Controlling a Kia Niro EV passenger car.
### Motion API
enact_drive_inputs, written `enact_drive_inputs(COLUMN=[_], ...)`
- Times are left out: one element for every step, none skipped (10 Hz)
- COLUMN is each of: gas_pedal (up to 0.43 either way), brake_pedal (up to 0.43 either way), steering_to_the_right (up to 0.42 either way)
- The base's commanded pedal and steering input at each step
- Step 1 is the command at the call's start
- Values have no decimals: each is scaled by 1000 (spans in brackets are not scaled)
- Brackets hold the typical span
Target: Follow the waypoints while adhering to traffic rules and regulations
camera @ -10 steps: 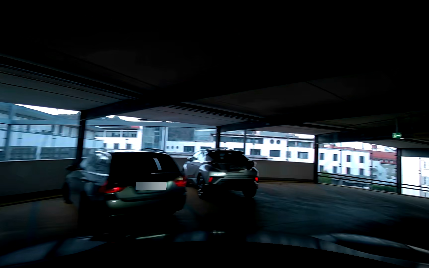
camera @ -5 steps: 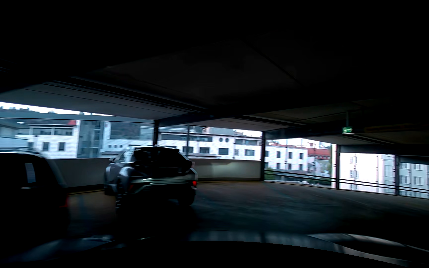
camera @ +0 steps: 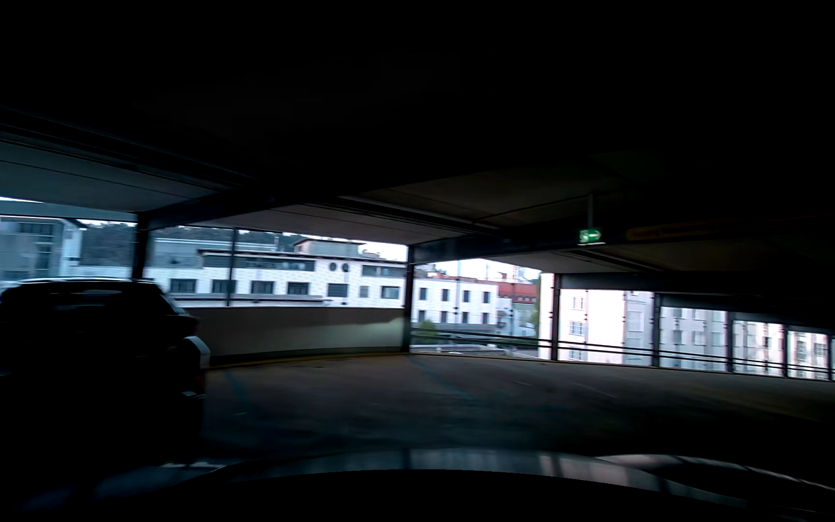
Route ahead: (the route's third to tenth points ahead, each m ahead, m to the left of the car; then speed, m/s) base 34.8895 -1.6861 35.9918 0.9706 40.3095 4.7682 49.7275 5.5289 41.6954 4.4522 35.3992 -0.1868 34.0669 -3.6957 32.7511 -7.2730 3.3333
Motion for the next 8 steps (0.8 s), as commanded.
enact_drive_inputs(gas_pedal=[98, 110, 110, 118, 118, 118, 130, 130], brake_pedal=[0, 0, 0, 0, 0, 0, 0, 0], steering_to_the_right=[562, 553, 541, 527, 514, 502, 489, 484])
